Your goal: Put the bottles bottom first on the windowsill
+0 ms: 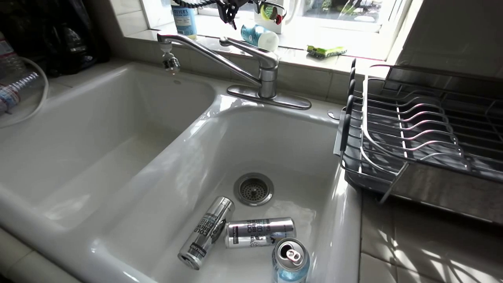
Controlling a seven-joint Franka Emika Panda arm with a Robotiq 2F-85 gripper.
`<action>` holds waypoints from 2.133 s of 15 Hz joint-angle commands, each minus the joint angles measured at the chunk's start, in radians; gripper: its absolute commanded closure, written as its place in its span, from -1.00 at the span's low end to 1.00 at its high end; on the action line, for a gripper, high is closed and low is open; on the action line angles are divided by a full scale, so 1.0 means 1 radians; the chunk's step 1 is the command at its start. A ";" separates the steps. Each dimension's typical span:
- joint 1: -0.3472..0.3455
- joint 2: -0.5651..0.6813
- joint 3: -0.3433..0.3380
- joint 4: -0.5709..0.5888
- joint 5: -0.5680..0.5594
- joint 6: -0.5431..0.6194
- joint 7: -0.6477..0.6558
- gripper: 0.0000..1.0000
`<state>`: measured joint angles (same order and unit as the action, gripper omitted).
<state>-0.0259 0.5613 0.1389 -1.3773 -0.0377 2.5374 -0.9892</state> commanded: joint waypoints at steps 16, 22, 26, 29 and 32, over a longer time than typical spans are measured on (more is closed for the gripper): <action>-0.076 0.069 0.070 0.177 0.133 -0.202 -0.040 0.16; -0.236 -0.114 0.250 -0.076 0.416 -0.012 -0.241 0.16; -0.390 -0.185 0.415 -0.219 0.725 0.074 -0.516 0.16; -0.511 -0.218 0.535 -0.298 0.969 0.097 -0.735 0.16; -0.622 -0.221 0.645 -0.332 1.208 0.110 -0.944 0.16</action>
<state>-0.5356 0.3837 0.6762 -1.6305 0.9732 2.6221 -1.7563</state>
